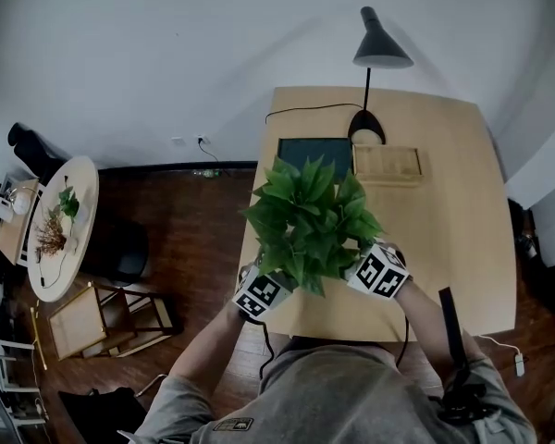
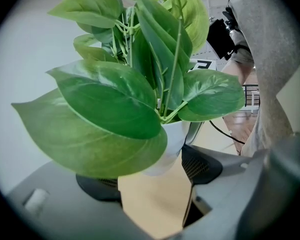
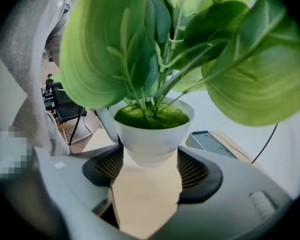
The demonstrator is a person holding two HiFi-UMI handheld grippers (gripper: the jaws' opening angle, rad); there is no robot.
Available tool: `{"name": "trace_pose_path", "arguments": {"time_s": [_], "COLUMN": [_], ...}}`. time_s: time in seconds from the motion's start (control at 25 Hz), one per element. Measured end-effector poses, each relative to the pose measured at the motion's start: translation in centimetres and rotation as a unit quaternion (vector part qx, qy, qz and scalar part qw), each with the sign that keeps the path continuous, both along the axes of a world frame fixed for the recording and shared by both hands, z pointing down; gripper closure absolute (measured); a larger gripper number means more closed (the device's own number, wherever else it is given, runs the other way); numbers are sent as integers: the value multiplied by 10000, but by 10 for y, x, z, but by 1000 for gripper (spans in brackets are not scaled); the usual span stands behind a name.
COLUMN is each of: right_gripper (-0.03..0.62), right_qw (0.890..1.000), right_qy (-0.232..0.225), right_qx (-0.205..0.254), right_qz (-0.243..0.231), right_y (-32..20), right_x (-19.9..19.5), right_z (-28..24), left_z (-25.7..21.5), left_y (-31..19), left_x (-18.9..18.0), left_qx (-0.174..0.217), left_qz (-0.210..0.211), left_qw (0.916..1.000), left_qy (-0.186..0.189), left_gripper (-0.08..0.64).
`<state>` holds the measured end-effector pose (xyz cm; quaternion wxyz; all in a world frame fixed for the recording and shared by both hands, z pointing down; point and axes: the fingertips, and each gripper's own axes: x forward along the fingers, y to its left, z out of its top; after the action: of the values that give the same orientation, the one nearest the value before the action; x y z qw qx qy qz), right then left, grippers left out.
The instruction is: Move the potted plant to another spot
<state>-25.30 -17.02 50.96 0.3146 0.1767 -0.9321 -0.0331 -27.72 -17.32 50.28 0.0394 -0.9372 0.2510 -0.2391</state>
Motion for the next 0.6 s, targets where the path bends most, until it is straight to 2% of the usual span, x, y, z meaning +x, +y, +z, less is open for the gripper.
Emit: {"name": "trace_pose_path", "arguments": {"time_s": [0.4, 0.6], "right_gripper": [250, 250], "right_qw": [9992, 9980], "right_qy": [196, 288], "right_qx": [-246, -443], "right_qz": [256, 341], "right_y": [0, 5], "right_x": [-2, -56], "right_z": [19, 59], "left_z": [21, 63], "left_y": [-2, -1], "left_x": [-2, -61], "left_qx": [-297, -453], "left_qz": [244, 203], "left_qw": [9993, 9987], "left_qy": [-11, -121], "left_gripper": [192, 193]}}
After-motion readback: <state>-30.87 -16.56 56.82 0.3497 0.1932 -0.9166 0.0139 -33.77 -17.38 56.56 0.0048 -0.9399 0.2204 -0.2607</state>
